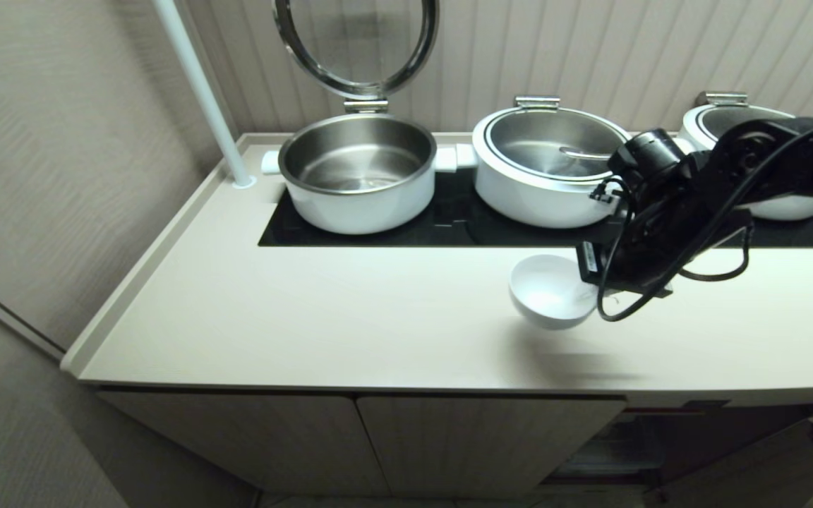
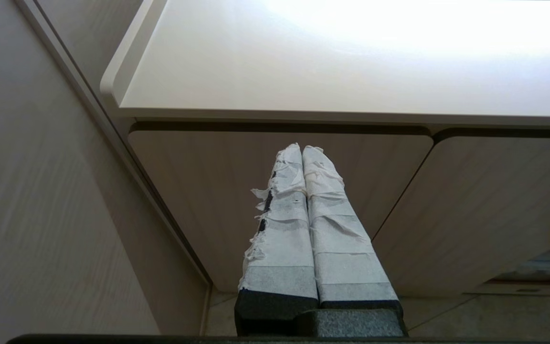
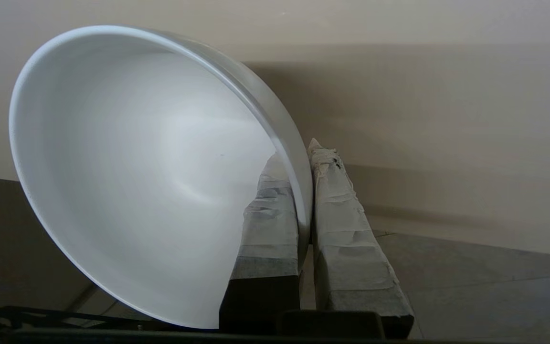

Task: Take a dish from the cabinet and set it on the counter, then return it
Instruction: Pick up the bowl from the table, then put it back into the cabinet

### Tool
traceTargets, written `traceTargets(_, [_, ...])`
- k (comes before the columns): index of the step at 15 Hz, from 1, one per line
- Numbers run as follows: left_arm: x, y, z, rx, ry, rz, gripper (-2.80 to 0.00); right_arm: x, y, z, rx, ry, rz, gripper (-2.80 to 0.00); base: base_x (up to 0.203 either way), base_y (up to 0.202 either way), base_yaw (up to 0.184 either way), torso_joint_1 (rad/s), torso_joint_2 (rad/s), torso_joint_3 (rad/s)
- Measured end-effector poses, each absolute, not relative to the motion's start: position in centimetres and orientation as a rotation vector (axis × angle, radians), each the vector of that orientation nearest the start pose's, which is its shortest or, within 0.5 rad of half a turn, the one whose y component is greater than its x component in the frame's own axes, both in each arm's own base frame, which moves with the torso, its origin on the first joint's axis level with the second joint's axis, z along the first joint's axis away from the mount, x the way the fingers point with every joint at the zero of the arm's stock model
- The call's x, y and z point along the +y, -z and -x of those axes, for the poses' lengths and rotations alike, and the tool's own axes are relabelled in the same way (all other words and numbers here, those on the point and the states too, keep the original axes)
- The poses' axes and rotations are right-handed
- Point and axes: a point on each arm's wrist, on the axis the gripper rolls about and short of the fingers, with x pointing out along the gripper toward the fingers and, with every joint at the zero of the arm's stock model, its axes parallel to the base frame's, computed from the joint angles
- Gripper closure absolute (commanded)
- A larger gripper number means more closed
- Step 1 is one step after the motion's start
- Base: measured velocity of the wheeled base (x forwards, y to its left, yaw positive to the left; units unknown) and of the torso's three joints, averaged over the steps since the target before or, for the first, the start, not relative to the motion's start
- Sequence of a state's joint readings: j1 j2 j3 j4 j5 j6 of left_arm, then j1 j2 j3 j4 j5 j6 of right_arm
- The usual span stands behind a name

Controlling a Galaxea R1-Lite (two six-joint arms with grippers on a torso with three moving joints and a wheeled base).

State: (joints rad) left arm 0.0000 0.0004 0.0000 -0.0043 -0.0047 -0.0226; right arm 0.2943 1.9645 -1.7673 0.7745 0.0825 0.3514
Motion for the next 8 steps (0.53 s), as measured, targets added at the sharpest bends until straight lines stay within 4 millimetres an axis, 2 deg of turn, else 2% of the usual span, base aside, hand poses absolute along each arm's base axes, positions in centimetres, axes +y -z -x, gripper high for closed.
traceTargets(8, [0.0,-7.6,2.3,-0.004,0.004,0.023,0.00,8.8,-23.7,-30.0,0.965,-0.170,-0.231,0.00,0.000,0.000,0.000,0.000,0.00,0.000])
